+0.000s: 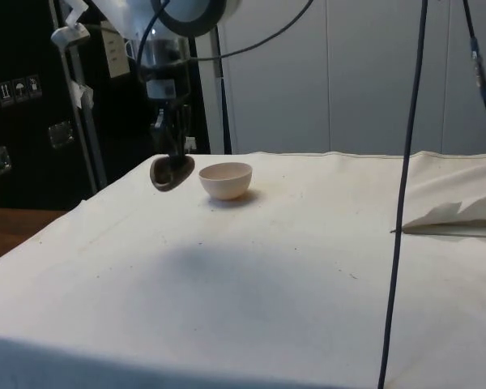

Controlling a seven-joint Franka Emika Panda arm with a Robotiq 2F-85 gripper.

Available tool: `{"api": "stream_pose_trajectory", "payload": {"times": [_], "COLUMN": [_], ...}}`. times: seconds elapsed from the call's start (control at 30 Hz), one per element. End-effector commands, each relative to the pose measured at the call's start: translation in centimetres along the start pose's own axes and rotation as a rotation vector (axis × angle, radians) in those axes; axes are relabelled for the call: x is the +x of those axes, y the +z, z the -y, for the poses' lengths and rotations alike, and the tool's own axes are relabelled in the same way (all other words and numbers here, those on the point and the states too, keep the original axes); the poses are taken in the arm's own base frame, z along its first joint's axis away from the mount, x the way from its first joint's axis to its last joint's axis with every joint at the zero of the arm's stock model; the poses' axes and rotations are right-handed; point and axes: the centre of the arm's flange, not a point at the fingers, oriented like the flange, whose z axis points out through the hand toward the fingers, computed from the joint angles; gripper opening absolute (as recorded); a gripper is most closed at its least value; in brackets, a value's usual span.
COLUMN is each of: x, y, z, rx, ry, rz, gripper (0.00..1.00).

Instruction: Pour the coffee beans from the cup into the bowl.

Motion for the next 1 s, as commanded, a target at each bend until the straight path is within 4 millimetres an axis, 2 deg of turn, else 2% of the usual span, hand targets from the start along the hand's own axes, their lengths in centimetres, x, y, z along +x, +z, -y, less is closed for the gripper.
{"api": "stream_pose_trajectory", "payload": {"times": [0.0, 0.13, 0.4, 0.43, 0.57, 0.97], "x": [-0.1, -0.1, -0.5, -0.4, -0.7, -0.9], "y": [-0.4, -0.6, -2.0, -1.7, -2.6, -3.4], "z": [-0.3, -0.7, -2.9, -2.5, -3.9, -5.8], "rx": [-0.009, -0.008, -0.031, -0.023, -0.044, -0.085], "ry": [0.0, 0.001, 0.002, 0.003, 0.002, 0.001], "rz": [0.001, -0.001, -0.003, -0.003, -0.005, -0.008], "gripper": [0.01, 0.01, 0.01, 0.01, 0.01, 0.01]}}
